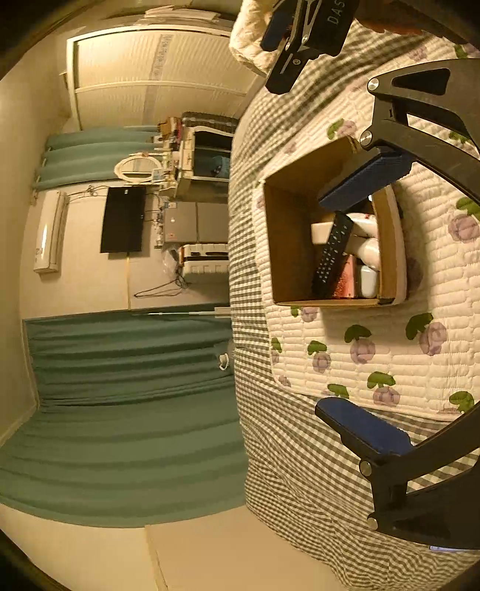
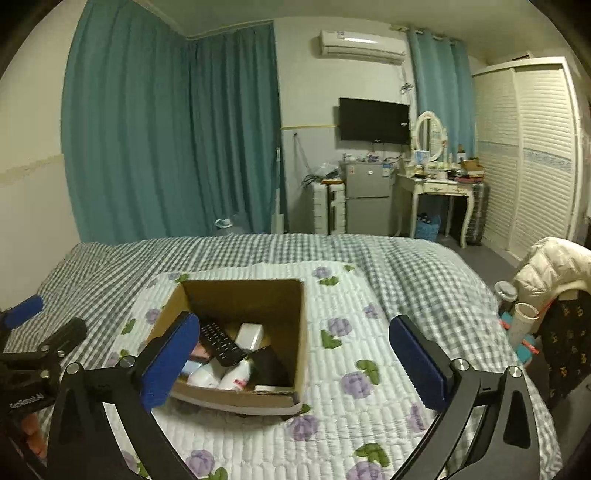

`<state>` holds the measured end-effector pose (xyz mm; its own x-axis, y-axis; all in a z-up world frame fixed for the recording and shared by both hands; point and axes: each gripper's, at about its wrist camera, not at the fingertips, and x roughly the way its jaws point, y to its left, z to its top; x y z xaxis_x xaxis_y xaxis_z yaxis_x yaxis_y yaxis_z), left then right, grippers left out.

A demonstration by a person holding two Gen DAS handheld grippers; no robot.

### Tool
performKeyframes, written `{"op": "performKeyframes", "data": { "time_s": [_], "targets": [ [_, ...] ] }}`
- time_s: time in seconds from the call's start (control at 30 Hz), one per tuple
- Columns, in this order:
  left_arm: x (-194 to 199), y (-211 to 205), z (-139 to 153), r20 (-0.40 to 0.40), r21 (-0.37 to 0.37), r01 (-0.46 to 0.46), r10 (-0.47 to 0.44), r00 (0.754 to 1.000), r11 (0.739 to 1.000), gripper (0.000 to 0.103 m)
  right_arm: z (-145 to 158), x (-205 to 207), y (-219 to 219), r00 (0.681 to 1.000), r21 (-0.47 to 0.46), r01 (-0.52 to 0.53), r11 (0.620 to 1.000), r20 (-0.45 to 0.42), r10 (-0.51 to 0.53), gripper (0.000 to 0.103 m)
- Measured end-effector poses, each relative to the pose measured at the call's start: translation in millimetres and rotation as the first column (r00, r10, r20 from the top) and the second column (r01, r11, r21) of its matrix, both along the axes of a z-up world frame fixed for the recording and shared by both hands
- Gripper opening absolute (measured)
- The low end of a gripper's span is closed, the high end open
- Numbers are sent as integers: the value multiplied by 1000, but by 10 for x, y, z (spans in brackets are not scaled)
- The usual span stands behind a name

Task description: Organize rigid objects

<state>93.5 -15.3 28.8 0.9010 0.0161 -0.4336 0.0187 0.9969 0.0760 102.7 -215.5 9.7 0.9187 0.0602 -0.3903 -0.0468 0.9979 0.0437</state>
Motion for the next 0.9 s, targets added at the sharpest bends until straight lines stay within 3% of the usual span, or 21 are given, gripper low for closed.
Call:
{"op": "performKeyframes", "data": {
  "time_s": [0.9],
  "targets": [
    [37,-21,-110,-39,-6,-5,5,999,1000,103,-152,38,56,1000,-19,-9,1000,-30,8,103]
  ]
}}
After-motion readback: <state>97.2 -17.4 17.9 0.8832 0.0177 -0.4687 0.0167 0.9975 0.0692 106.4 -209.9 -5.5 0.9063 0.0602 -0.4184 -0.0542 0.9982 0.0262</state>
